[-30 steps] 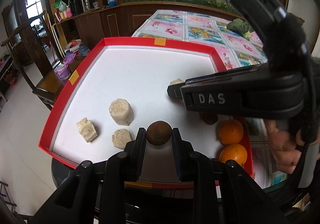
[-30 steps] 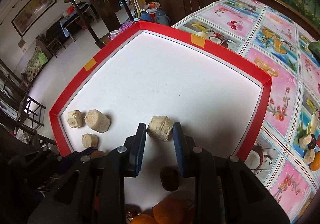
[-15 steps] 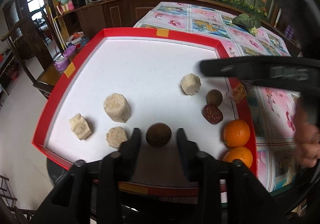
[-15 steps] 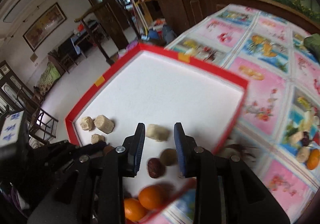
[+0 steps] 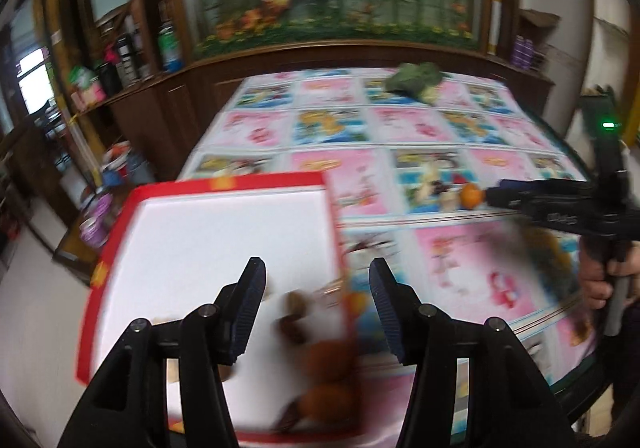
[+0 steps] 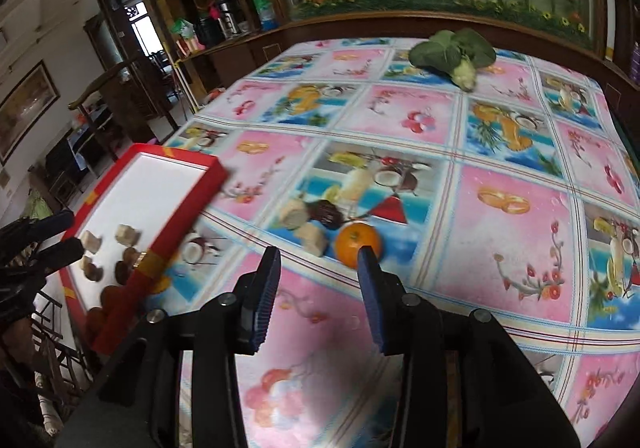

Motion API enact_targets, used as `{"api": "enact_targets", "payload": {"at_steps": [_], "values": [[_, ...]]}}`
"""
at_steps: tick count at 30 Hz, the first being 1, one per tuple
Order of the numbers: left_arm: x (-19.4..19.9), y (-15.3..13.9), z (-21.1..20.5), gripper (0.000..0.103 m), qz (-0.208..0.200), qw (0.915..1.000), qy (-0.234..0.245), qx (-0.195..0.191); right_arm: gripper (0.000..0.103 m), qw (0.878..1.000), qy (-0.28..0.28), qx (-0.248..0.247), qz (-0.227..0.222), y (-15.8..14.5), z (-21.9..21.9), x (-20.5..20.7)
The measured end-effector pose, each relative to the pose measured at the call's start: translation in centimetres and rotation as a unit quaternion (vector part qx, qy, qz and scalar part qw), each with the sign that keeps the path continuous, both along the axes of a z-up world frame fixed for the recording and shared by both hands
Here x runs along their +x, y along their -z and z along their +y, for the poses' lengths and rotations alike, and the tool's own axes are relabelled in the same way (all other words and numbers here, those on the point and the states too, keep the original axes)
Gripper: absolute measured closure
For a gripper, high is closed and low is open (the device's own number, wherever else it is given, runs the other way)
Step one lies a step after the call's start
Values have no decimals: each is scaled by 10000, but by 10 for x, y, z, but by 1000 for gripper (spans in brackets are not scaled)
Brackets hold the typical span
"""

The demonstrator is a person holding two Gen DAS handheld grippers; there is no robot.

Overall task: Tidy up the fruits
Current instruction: 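Grasp a mandarin orange with the right tool while the left grasps a rice cake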

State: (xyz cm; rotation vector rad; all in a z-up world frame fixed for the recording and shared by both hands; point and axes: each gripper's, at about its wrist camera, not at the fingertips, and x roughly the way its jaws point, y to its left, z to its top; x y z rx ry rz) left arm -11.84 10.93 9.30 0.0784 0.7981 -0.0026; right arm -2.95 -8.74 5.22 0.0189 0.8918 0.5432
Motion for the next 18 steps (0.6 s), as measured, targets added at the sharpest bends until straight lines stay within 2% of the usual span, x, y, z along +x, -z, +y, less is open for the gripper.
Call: {"api": "enact_targets", "payload": {"at_steps": [4, 11, 16, 18], "values": [[15, 4, -25, 49, 154, 9996, 247, 71, 61, 9993, 187, -324, -90, 10, 3, 11], [45, 22, -41, 49, 561, 9983, 170, 75, 61, 9995, 210, -160, 154, 25, -1, 22], [50, 30, -63, 49, 738, 9963, 427, 61, 63, 9992, 246, -166, 273, 33, 2, 30], [51, 32, -69, 49, 810, 9954, 513, 4, 66, 9992, 222, -99, 327, 34, 3, 31]]}}
